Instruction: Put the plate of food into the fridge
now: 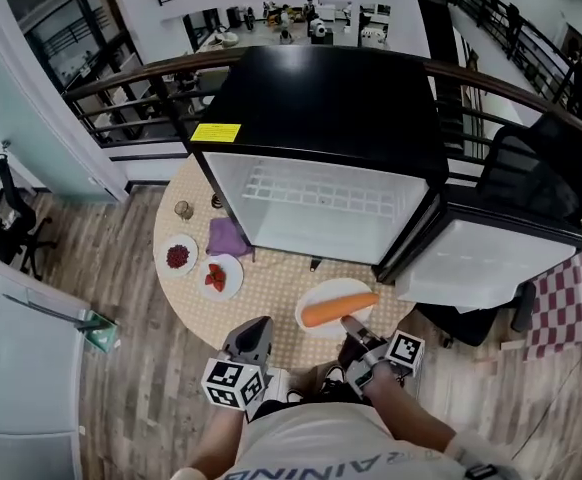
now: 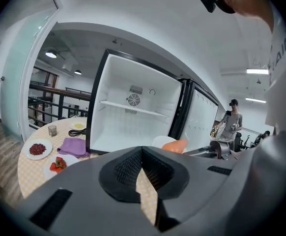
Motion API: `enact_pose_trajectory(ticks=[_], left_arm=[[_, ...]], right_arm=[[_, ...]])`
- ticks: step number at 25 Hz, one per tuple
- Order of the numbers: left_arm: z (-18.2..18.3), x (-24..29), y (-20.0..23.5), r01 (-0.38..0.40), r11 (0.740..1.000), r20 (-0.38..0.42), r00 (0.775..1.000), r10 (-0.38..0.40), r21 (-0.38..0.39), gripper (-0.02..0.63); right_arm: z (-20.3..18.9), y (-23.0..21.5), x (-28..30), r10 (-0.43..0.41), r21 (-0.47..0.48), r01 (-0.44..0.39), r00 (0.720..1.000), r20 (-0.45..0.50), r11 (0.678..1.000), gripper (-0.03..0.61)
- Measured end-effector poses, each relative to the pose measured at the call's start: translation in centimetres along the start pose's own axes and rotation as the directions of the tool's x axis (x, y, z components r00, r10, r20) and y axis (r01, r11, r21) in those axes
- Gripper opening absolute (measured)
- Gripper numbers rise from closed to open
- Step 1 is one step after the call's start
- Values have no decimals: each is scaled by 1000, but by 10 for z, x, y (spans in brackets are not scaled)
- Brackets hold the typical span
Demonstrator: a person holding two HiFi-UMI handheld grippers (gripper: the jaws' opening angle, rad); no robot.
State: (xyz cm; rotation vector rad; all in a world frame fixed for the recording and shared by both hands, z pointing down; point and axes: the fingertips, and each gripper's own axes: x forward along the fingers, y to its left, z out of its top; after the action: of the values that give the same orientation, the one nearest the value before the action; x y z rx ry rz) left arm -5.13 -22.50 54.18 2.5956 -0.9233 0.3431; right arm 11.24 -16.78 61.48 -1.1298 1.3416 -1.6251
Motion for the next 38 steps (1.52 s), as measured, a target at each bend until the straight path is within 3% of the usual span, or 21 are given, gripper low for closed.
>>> enact_pose_trajectory(ticks=[4, 10, 16, 23, 38], left_arm=[[5, 13, -3, -13, 1000, -14, 1000, 13, 10, 9], [9, 35, -7, 40, 999, -13, 999, -40, 8, 9], [17, 37, 6, 116, 993, -14, 993, -115, 27, 9], [20, 27, 25, 148, 989, -12, 989, -148, 28, 9], [8, -1, 48, 125, 992, -32, 992, -125, 0, 9]], right_arm=[[14, -4, 2, -1, 16, 2, 1000, -19, 1000, 37], [35, -6, 3, -20, 14, 20, 1000, 12, 1000, 37], [32, -1, 16, -22, 22, 20, 994, 104, 1000, 38], [37, 3, 32, -40, 32, 34, 981, 188, 999, 37], [85, -3, 102, -82, 102, 47, 926, 369, 994, 38]])
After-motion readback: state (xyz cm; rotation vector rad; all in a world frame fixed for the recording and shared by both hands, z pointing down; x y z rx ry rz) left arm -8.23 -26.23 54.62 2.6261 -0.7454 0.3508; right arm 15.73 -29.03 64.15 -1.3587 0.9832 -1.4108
